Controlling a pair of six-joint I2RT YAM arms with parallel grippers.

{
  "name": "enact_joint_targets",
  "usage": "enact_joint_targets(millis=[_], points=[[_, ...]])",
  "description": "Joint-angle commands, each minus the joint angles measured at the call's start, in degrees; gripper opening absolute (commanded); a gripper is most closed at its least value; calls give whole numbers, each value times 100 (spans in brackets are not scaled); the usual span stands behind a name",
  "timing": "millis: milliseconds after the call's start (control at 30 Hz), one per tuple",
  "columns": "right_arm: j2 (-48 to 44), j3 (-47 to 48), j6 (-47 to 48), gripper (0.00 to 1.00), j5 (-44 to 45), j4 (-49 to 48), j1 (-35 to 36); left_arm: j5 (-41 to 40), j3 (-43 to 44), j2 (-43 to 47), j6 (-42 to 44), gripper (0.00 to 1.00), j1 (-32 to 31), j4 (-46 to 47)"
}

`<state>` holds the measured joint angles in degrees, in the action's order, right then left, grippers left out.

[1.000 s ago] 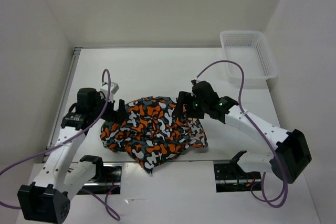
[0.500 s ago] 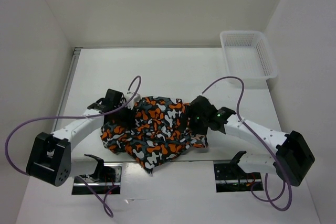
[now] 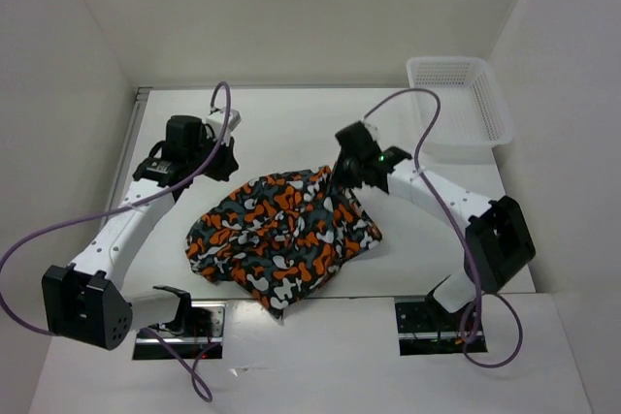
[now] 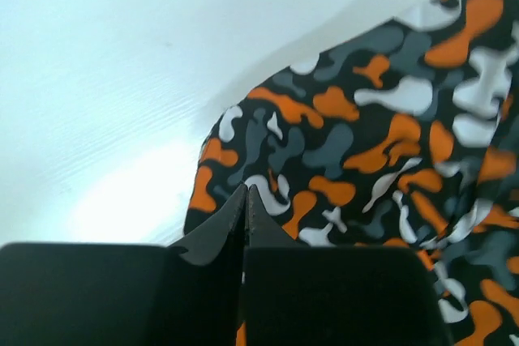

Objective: Fold and stack the shorts
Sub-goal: Flatten the shorts out

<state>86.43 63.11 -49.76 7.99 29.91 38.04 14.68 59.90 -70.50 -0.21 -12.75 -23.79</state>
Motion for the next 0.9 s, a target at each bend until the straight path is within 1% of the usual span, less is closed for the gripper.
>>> enact_joint_targets(millis=[0, 33, 67, 100, 133, 167, 200, 233, 267, 300, 333, 367, 400, 433, 467, 500, 533, 567, 600, 633, 667, 700, 767, 800, 867], points=[[591, 1156, 1000, 0, -16, -644, -788, -61, 5, 265, 21, 0, 194, -239], [1238, 2030, 1151, 1, -138, -644, -1042, -61, 4, 265, 21, 0, 264, -240], [1610, 2552, 1274, 7, -261, -314, -1140, -122, 4, 265, 21, 0, 265, -310], [1953, 3070, 1380, 26, -489, -110, -1202, -123, 4, 317, 21, 0, 265, -389], [2444, 3954, 1555, 45, -552, 92, -1255, -175, 4, 318, 21, 0, 265, -442], [2544, 4207, 1609, 59, -553, 233, -1255, -115, 56, 265, 21, 17, 265, -512], [2545, 4235, 1610, 81, -622, 234, -1255, -45, 57, 186, 21, 30, 265, -512], [2415, 4070, 1610, 89, -623, 95, -1255, 69, 118, 133, 21, 45, 265, -512], [2022, 3808, 1610, 94, -623, -54, -1255, 305, 118, 81, 21, 78, 265, -512], [1783, 3501, 1531, 96, -623, -351, -1255, 395, 206, 11, 21, 85, 186, -512], [1546, 2854, 1409, 98, -623, -467, -1255, 396, 311, -164, 21, 90, 107, -512], [1030, 2490, 1355, 98, -623, -582, -1255, 474, 381, -270, 21, 93, -50, -512], [764, 1738, 1302, 98, -728, -809, -1255, 536, 469, -506, 21, 97, -113, -443], [509, 1339, 1206, 98, -929, -907, -1255, 536, 522, -639, 21, 99, -183, -355], [36, 987, 1127, 98, -1044, -908, -1194, 536, 523, -780, 21, 100, -245, -285], [-186, 340, 1057, 98, -1132, -969, -1116, 536, 592, -1068, 21, 100, -323, -223], [-406, 38, 986, 95, -1368, -970, -1045, 536, 645, -1228, 21, 100, -324, -118], [-869, -244, 803, 94, -1370, -1022, -801, 467, 768, -1395, 21, 100, -376, -56], [-1109, -760, 697, 94, -1440, -1022, -633, 379, 830, -1710, 21, 100, -377, 58], [-1337, -983, 574, 94, -1440, -1022, -457, 378, 917, -1878, 21, 100, -377, 59], [-1757, -1333, 294, 94, -1545, -1022, -116, 300, 1092, -2036, 21, 100, -429, 111], [-1935, -1493, 169, 94, -1624, -1022, 44, 247, 1164, -2334, 21, 100, -430, 225], [-2147, -1722, -7, 94, -1861, -1084, 317, 246, 1260, -2634, 21, 100, -430, 305], [-2148, -1854, -60, 94, -1932, -1032, 561, 246, 1348, -2940, 21, 100, -378, 375], [-2096, -1978, -113, 94, -1994, -1031, 783, 299, 1472, -3197, 21, 100, -324, 462]])
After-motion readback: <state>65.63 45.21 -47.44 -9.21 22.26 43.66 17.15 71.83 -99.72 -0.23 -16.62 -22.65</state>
